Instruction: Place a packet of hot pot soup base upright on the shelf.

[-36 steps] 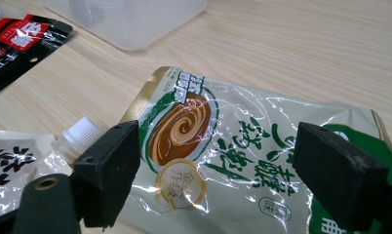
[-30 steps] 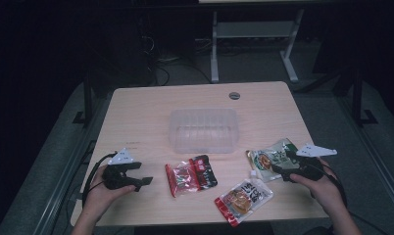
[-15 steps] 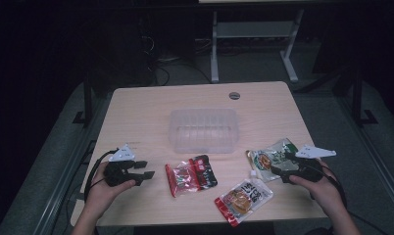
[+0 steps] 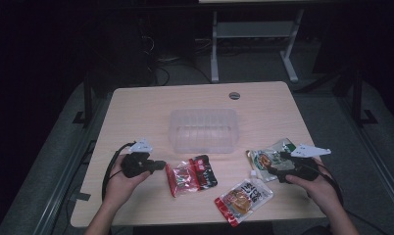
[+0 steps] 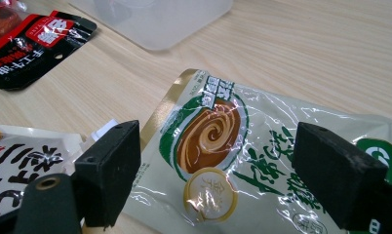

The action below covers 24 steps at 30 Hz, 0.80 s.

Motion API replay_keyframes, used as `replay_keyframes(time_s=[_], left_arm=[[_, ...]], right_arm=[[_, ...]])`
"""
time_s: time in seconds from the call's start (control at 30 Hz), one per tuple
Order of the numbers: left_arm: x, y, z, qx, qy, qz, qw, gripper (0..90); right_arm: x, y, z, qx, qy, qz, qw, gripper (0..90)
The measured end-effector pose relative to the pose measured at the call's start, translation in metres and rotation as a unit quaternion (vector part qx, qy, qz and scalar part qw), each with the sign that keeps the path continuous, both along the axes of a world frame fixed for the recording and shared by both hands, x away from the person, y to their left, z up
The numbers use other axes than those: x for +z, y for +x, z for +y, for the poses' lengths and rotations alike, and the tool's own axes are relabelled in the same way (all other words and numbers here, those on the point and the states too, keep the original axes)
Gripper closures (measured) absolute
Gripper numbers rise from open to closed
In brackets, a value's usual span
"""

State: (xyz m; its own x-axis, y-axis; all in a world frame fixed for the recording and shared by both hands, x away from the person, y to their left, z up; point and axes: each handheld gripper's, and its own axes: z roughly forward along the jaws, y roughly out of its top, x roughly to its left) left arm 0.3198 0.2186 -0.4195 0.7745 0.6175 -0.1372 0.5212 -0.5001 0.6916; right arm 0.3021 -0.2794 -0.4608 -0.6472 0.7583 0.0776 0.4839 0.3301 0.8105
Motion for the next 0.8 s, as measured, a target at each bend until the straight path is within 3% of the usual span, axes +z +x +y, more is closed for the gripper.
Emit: replay_keyframes(time_s=[0.17, 0.23, 0.3, 0.47, 0.67, 0.8], left_arm=[[-0.007, 0.011, -0.018, -0.009, -0.006, 0.007, 0.9999, 90.0], [-0.012, 0.016, -0.027, -0.015, 0.001, 0.011, 0.9998, 90.0], [-0.016, 0.022, -0.038, -0.021, 0.021, 0.009, 0.9995, 90.0], [-0.020, 0.030, -0.053, -0.023, 0.017, 0.010, 0.9995, 90.0], [-0.026, 0.030, -0.059, -0.034, 0.030, 0.016, 0.9988, 90.0], [-0.028, 0.029, -0.062, -0.039, 0.027, 0.018, 0.9987, 90.0]], right_arm=[[-0.001, 0.000, 0.000, 0.002, -0.001, 0.000, 1.0000, 17.8], [-0.001, 0.000, 0.000, 0.003, -0.002, 0.001, 1.0000, 18.1], [-0.001, -0.001, 0.000, 0.005, -0.004, 0.002, 1.0000, 18.7], [-0.001, -0.001, -0.001, 0.004, -0.006, 0.000, 1.0000, 18.8], [-0.001, -0.001, -0.001, 0.004, -0.006, 0.003, 1.0000, 18.8], [-0.001, -0.001, -0.001, 0.002, -0.005, 0.003, 1.0000, 18.9]])
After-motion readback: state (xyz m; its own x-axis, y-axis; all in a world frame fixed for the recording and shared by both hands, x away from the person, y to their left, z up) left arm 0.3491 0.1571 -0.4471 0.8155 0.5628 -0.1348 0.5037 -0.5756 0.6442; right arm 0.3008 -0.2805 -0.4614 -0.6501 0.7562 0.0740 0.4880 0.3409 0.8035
